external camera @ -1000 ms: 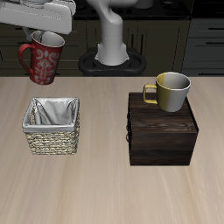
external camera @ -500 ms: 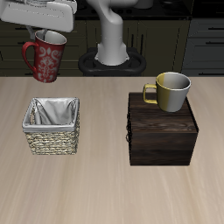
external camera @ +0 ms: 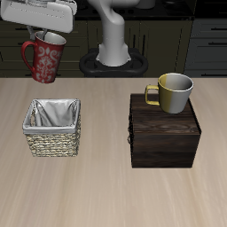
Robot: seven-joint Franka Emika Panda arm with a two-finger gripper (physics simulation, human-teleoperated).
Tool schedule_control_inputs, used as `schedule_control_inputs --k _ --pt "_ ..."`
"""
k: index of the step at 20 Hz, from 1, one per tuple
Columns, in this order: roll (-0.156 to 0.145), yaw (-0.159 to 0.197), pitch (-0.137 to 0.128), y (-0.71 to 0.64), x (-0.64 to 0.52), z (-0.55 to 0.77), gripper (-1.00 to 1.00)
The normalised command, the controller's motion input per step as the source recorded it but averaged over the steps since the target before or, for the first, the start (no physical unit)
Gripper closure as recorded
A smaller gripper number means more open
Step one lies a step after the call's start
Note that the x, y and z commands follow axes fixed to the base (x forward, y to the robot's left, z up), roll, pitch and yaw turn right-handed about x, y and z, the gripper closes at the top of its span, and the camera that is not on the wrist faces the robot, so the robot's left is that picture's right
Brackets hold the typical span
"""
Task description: Place the red mug in the basket
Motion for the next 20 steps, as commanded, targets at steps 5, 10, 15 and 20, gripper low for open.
schedule_control_inputs --k 5,10,15,20 --pt "-0.002 -0.006 -0.028 -0.01 -0.06 -0.09 1.0" --pt "0.013 -0.004 0.0 0.07 0.0 -0.16 1.0" --pt "0.009 0.02 -0.004 0.08 -0.01 -0.16 1.0" --pt "-0.015 0.001 0.012 -0.06 0.09 -0.26 1.0"
